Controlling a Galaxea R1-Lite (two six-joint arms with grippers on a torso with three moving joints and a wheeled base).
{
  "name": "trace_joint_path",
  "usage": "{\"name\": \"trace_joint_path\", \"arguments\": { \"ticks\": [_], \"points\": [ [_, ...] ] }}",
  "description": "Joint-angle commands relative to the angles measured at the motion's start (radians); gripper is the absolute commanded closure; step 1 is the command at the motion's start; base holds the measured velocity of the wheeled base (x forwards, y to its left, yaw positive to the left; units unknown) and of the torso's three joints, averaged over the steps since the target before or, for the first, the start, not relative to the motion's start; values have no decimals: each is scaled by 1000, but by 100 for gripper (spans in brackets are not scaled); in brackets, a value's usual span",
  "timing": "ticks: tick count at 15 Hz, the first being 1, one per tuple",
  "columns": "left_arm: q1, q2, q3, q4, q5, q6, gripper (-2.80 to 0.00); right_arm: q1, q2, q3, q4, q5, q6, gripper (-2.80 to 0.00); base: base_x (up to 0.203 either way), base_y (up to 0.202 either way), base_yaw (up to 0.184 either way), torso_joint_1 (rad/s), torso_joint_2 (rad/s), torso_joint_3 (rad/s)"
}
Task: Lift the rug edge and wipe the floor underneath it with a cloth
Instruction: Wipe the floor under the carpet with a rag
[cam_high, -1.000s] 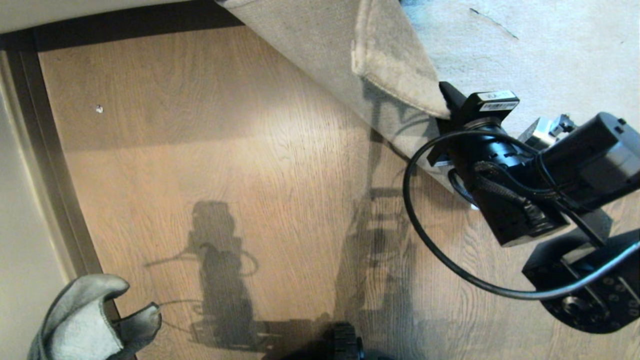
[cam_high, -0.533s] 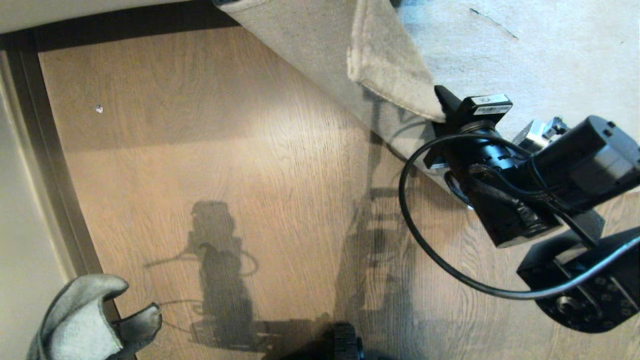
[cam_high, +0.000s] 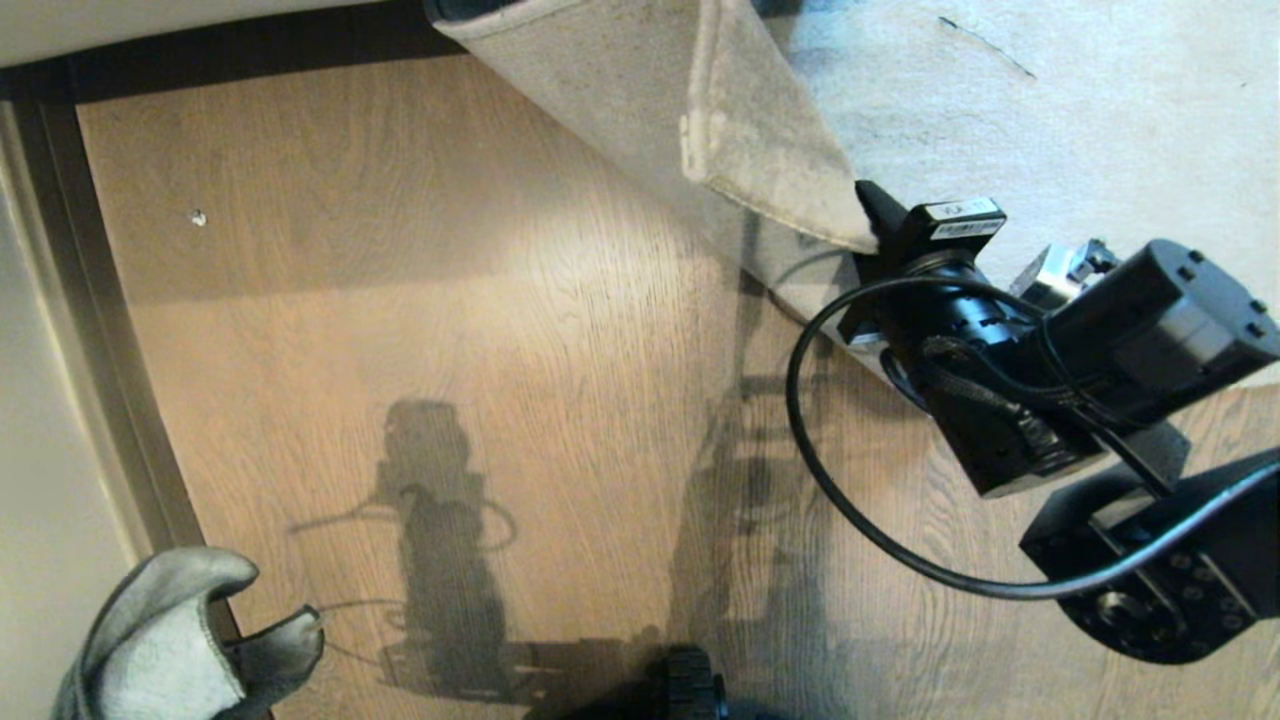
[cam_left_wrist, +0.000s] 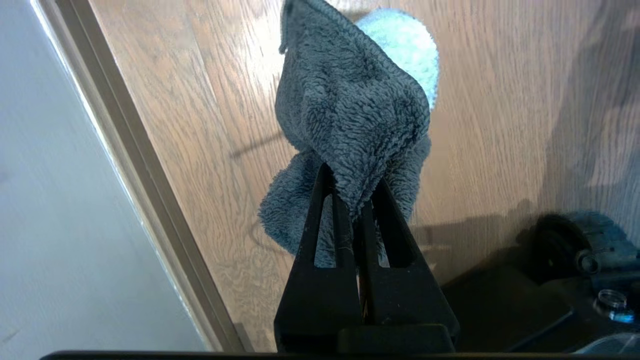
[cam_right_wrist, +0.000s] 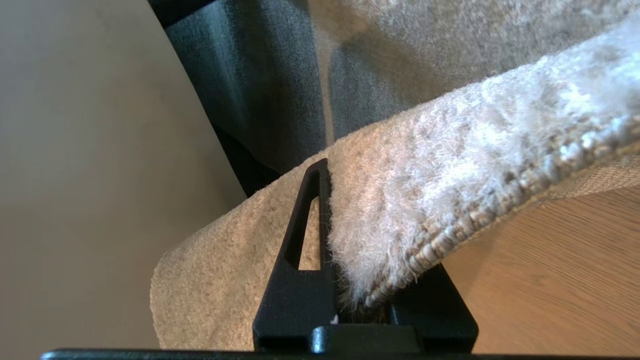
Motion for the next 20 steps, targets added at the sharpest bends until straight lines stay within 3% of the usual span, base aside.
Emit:
{"name": "trace_joint_path", "arguments": {
  "ticks": [1, 5, 8, 10, 11, 13, 17, 20],
  "points": [
    [0, 0, -34, 7, -13, -1, 0, -1, 7, -2, -44, -3, 8, 0, 0, 0, 0, 0, 0, 0],
    [-1, 201, -153, -3, -57, 1, 0, -4, 10, -3, -44, -1, 9, 0, 0, 0, 0, 0, 0, 0],
    [-10, 482, -212, -176, -79, 3, 0, -4, 15, -14, -44, -3, 8, 0, 0, 0, 0, 0, 0, 0],
    [-37, 681, -228, -354, -106, 15, 0, -4, 13, -27, -44, -1, 6, 0, 0, 0, 0, 0, 0, 0],
    [-79, 761, -233, -427, -112, 22, 0, -4, 13, -38, -44, -1, 5, 0, 0, 0, 0, 0, 0, 0],
    [-242, 901, -240, -541, -96, 33, 0, -4, 13, -53, -44, -1, 5, 0, 0, 0, 0, 0, 0, 0],
    [-511, 1203, -248, -787, 41, -3, 0, -3, 17, -71, -44, 2, 4, 0, 0, 0, 0, 0, 0, 0],
    [-676, 1478, -276, -1049, 180, -50, 0, -3, 28, -79, -44, 2, 0, 0, 0, 0, 0, 0, 0, 0]
  ]
}}
